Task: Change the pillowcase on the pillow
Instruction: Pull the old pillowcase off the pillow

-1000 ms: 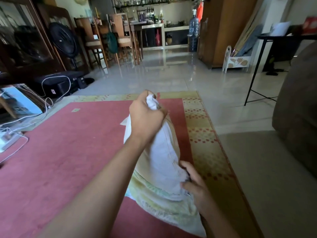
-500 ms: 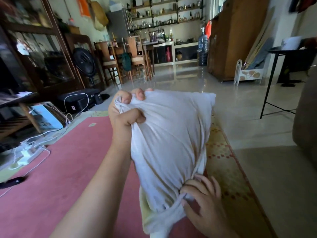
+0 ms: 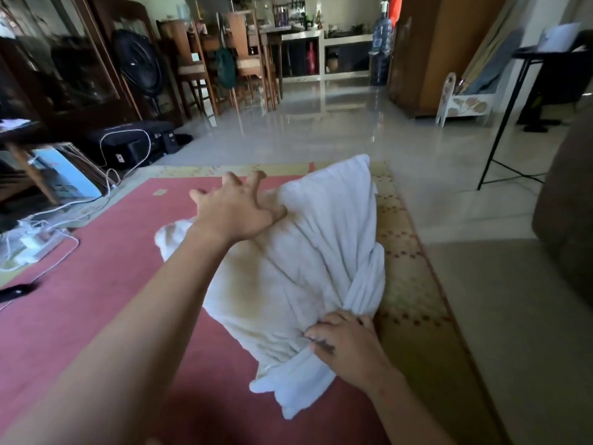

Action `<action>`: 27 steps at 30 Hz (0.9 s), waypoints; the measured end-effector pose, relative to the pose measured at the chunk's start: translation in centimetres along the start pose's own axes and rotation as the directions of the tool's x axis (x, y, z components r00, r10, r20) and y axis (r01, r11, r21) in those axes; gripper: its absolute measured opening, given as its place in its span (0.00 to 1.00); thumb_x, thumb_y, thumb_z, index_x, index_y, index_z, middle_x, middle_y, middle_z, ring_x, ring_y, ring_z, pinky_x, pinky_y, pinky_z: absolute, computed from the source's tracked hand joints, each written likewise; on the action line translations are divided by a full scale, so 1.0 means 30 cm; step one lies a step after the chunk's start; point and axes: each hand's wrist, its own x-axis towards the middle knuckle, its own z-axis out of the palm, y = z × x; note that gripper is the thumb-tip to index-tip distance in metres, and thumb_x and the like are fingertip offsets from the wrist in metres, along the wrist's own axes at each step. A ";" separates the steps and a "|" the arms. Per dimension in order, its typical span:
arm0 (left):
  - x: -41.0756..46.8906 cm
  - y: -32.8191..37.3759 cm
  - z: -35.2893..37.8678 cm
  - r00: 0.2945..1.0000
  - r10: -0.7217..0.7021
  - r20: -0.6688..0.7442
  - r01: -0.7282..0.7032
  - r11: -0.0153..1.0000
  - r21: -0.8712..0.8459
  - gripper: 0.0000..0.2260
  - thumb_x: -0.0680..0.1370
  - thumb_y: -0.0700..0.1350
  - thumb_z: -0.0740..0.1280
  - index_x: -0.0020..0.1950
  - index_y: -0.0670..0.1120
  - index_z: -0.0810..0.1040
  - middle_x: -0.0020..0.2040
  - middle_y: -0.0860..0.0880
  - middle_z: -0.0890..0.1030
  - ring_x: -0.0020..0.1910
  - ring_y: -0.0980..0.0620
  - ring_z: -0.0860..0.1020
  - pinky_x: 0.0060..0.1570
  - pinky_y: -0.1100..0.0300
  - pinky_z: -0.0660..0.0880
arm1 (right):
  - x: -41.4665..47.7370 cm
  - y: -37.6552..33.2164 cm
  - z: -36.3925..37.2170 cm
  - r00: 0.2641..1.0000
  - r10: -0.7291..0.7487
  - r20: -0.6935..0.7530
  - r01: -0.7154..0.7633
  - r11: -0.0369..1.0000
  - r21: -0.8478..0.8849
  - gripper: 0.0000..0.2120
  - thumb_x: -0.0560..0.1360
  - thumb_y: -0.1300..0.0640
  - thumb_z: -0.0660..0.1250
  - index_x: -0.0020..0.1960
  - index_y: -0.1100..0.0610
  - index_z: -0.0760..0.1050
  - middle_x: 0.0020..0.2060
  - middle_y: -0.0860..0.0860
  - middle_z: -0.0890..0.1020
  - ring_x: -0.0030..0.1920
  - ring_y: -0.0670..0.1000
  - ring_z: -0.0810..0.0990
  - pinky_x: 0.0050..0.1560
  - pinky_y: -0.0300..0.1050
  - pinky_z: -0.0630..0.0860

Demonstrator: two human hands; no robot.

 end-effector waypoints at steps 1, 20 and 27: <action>0.020 0.038 0.017 0.996 0.037 0.085 -0.037 0.999 0.001 0.38 0.74 0.72 0.58 0.79 0.61 0.51 0.75 0.40 0.66 0.72 0.38 0.68 0.69 0.32 0.56 | -0.001 -0.002 0.004 0.999 0.018 0.029 -0.018 1.000 0.005 0.14 0.78 0.40 0.59 0.59 0.39 0.77 0.57 0.38 0.76 0.63 0.42 0.68 0.60 0.50 0.62; -0.033 -0.138 0.324 0.949 0.093 -0.302 -0.271 0.732 -0.625 0.31 0.59 0.60 0.81 0.56 0.68 0.68 0.56 0.66 0.77 0.59 0.47 0.75 0.64 0.41 0.70 | 0.001 0.135 -0.021 0.974 0.175 -0.143 -0.138 0.961 0.241 0.03 0.70 0.48 0.73 0.40 0.39 0.81 0.43 0.37 0.79 0.51 0.40 0.72 0.56 0.49 0.68; -0.140 -0.147 0.349 0.820 0.184 -0.541 -0.541 0.556 -0.631 0.20 0.67 0.59 0.76 0.55 0.71 0.74 0.50 0.61 0.79 0.37 0.68 0.71 0.40 0.61 0.70 | 0.064 0.258 -0.135 0.772 0.566 -0.290 -0.187 0.638 0.747 0.27 0.76 0.58 0.70 0.73 0.49 0.69 0.69 0.46 0.72 0.70 0.47 0.69 0.70 0.49 0.65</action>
